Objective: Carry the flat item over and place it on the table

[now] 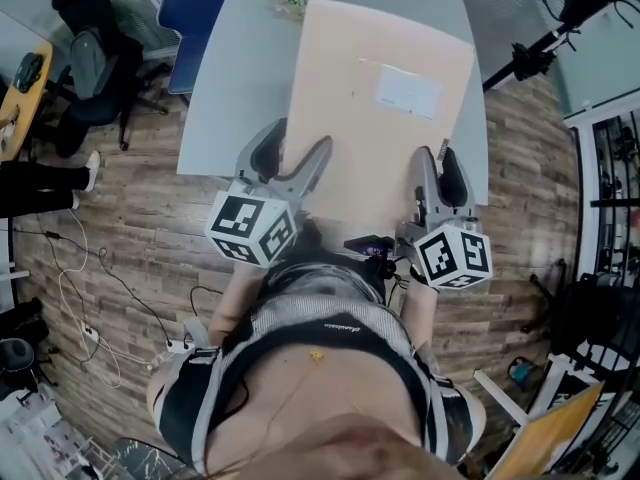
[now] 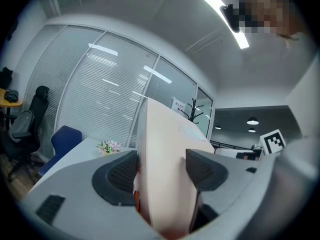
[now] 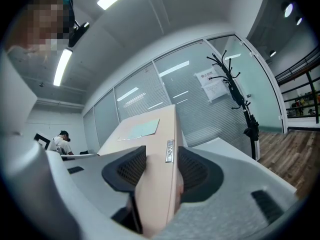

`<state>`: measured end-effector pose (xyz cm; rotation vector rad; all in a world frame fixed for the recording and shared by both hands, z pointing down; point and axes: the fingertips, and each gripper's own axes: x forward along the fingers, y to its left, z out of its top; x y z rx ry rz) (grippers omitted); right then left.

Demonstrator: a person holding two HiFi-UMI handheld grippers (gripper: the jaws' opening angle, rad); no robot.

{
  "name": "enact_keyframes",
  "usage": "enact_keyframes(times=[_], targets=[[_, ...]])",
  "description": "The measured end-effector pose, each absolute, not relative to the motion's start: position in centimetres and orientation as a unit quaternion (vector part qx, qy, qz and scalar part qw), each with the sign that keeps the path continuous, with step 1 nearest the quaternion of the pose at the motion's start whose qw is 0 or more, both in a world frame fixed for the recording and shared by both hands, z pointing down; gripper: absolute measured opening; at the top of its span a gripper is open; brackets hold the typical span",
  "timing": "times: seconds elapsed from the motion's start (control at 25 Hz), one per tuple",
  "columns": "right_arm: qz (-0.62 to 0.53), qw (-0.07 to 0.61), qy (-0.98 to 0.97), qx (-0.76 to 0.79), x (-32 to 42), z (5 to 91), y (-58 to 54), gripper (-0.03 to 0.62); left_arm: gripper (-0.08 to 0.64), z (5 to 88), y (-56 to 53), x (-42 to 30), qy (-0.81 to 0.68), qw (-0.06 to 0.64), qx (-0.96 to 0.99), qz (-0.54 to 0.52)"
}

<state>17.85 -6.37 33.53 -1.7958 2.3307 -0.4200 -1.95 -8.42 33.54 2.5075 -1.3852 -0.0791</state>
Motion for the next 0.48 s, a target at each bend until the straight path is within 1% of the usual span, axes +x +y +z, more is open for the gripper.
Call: enact_keyframes(times=[0.48], targets=[[-0.154, 0.077, 0.772, -0.612, 16.5, 34.8, -10.2, 0.195, 0.296, 34.9, -12.7, -3.3, -0.467, 0.156, 0.87, -0.018]])
